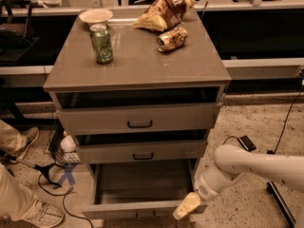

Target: Close bottom drawer

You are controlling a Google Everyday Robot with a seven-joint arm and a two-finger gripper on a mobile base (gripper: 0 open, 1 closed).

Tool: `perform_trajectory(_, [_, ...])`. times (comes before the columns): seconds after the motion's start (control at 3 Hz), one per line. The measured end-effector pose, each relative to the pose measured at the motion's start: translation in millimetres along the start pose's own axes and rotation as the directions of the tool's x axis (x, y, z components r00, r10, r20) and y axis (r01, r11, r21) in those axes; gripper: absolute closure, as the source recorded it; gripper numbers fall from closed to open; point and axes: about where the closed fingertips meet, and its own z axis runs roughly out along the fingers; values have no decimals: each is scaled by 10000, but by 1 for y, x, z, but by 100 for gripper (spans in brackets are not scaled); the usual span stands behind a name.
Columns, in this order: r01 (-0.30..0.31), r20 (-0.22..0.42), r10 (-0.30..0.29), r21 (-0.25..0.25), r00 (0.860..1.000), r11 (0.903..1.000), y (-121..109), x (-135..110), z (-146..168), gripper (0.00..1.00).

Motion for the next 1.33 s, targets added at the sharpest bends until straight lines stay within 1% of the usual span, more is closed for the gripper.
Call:
perform_trajectory(0.33, [-328,469,334,-120,9983,9994,-34,5,39,0])
perform_trajectory(0.67, [-1068,732,1104,-518,9912,9929,-71,20,73,0])
perform_trajectory(1.0, [-1841,777,1907,-841,9786,9793,-98,33,103,0])
perform_trajectory(1.33, [-2338,779,2447,-1271,9665,9639,-119,40,135,0])
